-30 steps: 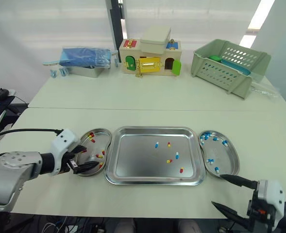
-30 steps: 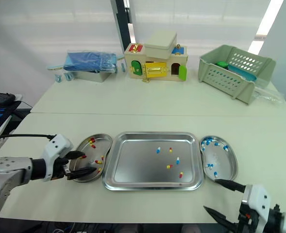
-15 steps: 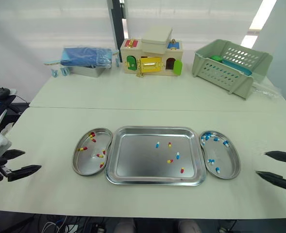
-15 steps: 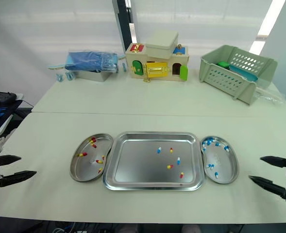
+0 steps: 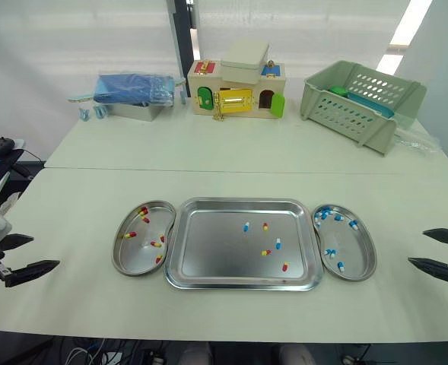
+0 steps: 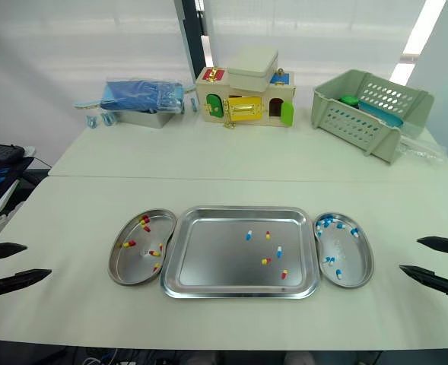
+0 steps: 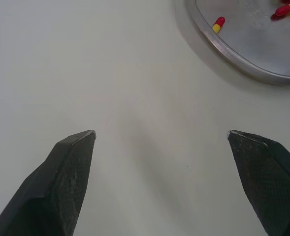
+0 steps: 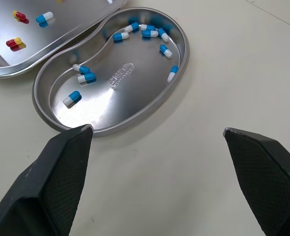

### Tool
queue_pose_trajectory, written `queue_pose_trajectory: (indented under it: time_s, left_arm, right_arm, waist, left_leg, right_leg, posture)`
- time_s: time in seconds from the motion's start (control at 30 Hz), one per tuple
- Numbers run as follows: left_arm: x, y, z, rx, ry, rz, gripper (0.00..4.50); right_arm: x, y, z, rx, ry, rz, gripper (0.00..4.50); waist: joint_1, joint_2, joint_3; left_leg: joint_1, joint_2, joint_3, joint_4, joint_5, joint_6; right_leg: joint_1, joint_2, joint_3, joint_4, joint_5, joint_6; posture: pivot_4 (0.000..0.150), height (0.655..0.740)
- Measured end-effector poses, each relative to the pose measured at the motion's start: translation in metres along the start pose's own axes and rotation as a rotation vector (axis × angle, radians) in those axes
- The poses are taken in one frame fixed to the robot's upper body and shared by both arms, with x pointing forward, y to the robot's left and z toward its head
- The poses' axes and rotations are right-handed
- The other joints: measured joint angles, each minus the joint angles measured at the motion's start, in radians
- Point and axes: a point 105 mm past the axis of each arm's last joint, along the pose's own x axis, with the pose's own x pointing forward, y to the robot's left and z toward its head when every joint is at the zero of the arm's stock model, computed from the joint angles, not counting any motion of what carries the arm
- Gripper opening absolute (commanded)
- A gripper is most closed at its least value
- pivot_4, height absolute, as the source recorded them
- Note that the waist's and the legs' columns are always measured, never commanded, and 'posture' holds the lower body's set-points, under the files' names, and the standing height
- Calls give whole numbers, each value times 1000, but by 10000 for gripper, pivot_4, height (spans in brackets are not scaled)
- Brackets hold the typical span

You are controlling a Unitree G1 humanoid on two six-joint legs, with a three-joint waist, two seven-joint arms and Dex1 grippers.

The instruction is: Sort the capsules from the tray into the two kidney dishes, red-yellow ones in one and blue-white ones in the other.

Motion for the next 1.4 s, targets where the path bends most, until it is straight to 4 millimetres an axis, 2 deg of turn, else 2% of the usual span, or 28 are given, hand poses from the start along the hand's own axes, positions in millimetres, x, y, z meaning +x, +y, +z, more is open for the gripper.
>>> queue_pose_trajectory:
  time_s: [0.17, 0.23, 0.37, 0.4, 0.43, 0.67, 0.87, 0.97, 1.1, 1.23, 1.33, 1.4]
  left_arm:
    - [1, -3, 1, 10, -4, -12, 44364]
    - [6, -17, 6, 34, -46, -49, 44364]
    - [14, -54, 6, 60, -126, -160, 44364]
    - [16, -72, 8, 62, -167, -214, 44364]
    - [16, -73, 8, 62, -169, -217, 44364]
    - [11, -143, 10, 60, -312, -364, 44364]
    - [26, -214, 7, -47, -619, -366, 44364]
    - [28, -222, 6, 12, -684, -332, 44364]
    - [36, -227, -8, 11, -707, -288, 44364]
    - [40, -230, -8, 4, -734, -266, 44364]
    - [42, -232, -5, 2, -754, -253, 44364]
    - [42, -233, -5, -2, -759, -243, 44364]
  right_arm:
    - [0, -1, -3, -7, 7, -9, 45000]
    - [0, -1, -3, -15, 7, -4, 45000]
    - [1, 0, 0, -26, 0, 13, 45000]
    - [3, 2, -1, -20, 2, 29, 45000]
    - [3, 2, -1, -20, 3, 30, 45000]
    - [9, -3, 12, -38, -16, 50, 45000]
    - [21, -4, 16, -36, -18, 77, 45000]
    - [23, -4, 19, -34, -23, 83, 45000]
    - [25, -3, 23, -28, -22, 94, 45000]
    - [30, 5, 34, -41, -33, 130, 45000]
    - [39, 16, 54, -67, -66, 181, 45000]
    - [53, 28, 78, -111, -129, 216, 45000]
  waist:
    - [-1, 0, 0]
    - [-2, 0, 0]
    - [-3, 0, 0]
    - [-5, 0, 0]
    - [-5, 0, 0]
    - [-2, 0, 0]
    - [7, 0, 0]
    - [13, 3, -1]
    - [10, 2, -1]
    - [7, 2, -1]
    - [3, 3, -2]
    - [-2, 3, -1]
  left_leg:
    - [0, 0, 0, 0, 0, 0]
    - [0, 0, 1, 0, 0, 0]
    - [0, 0, 1, 0, 0, 0]
    - [0, 0, 2, 0, 0, 0]
    - [0, 0, 2, 0, 0, 0]
    - [0, 0, 2, 1, 0, 0]
    - [0, -1, 3, 2, 0, 0]
    - [0, -1, 3, 2, 0, 0]
    - [-1, -1, 4, 2, 0, 0]
    - [0, -1, 3, 2, 0, 1]
    - [0, -1, 4, 2, 0, 1]
    - [0, 0, 3, 2, 0, 0]
  right_leg:
    - [0, 0, 0, 0, 0, 0]
    - [0, 0, 1, 0, 0, 0]
    - [0, 0, 1, 0, 0, 0]
    - [0, -1, 1, 0, 0, 0]
    - [0, -1, 1, 0, 0, 0]
    - [1, -1, 2, -1, 0, 0]
    - [2, -2, 2, -3, 1, 1]
    - [2, -2, 2, -3, 1, 1]
    - [2, -2, 2, -5, 1, 1]
    - [2, -2, 2, -5, 1, 1]
    - [2, -1, 2, -4, 1, 2]
    - [2, -1, 2, -3, 1, 1]
  posture:
    - [1500, 7400]
    - [1500, 7400]
    - [1500, 7400]
    - [1500, 7400]
    - [1500, 7400]
    - [1500, 7400]
    - [1500, 7400]
    - [1500, 7400]
    - [1500, 7400]
    - [1500, 7400]
    - [1500, 7400]
    - [1500, 7400]
